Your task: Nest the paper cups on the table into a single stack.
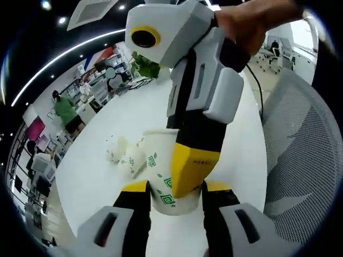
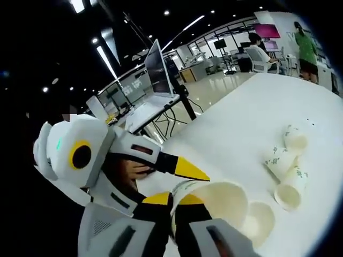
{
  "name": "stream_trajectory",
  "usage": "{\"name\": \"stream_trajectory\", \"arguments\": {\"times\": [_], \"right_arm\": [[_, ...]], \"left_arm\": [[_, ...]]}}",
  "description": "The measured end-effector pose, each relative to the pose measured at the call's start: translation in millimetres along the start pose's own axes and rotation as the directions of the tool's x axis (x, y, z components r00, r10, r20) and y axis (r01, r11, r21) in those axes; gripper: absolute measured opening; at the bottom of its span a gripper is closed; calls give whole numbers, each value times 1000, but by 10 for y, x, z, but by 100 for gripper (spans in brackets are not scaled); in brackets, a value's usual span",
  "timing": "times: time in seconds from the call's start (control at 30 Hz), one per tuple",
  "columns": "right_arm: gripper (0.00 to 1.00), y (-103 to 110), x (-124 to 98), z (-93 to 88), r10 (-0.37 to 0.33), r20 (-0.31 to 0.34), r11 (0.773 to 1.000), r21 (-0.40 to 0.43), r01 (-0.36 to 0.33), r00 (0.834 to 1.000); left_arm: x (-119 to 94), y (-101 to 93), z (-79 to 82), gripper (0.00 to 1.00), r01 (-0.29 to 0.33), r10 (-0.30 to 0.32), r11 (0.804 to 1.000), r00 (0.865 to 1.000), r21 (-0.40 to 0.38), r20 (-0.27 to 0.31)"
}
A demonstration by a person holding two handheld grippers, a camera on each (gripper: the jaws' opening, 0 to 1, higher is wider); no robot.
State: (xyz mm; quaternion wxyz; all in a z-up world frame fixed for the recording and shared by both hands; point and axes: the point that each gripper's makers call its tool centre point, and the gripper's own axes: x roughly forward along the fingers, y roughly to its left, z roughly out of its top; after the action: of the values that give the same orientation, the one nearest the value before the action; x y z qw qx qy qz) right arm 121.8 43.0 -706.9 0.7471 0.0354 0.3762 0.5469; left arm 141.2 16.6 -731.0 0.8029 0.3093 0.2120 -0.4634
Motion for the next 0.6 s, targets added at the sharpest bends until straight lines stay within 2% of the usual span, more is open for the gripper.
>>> {"name": "stream_trajectory", "arguments": {"times": [0.1, 0.27, 0.37, 0.6], "right_arm": [[0, -2, -46, 5, -15, -2, 1000, -13, 15, 1000], [0, -87, -146, 38, -48, 6, 999, -21, 48, 999], [0, -189, -189, 44, -71, 4, 997, -30, 71, 997], [0, -283, -372, 6, -129, -27, 990, -65, 127, 991]], "left_arm": [[-12, 19, -13, 36, -9, 9, 999, 1000, -33, 0], [-32, 64, -46, 44, -30, 31, 993, 999, -114, 9], [-48, 81, -74, 46, -40, 42, 987, 999, -155, 10], [-70, 55, -104, 49, -50, 56, 969, 998, -242, 20]]}}
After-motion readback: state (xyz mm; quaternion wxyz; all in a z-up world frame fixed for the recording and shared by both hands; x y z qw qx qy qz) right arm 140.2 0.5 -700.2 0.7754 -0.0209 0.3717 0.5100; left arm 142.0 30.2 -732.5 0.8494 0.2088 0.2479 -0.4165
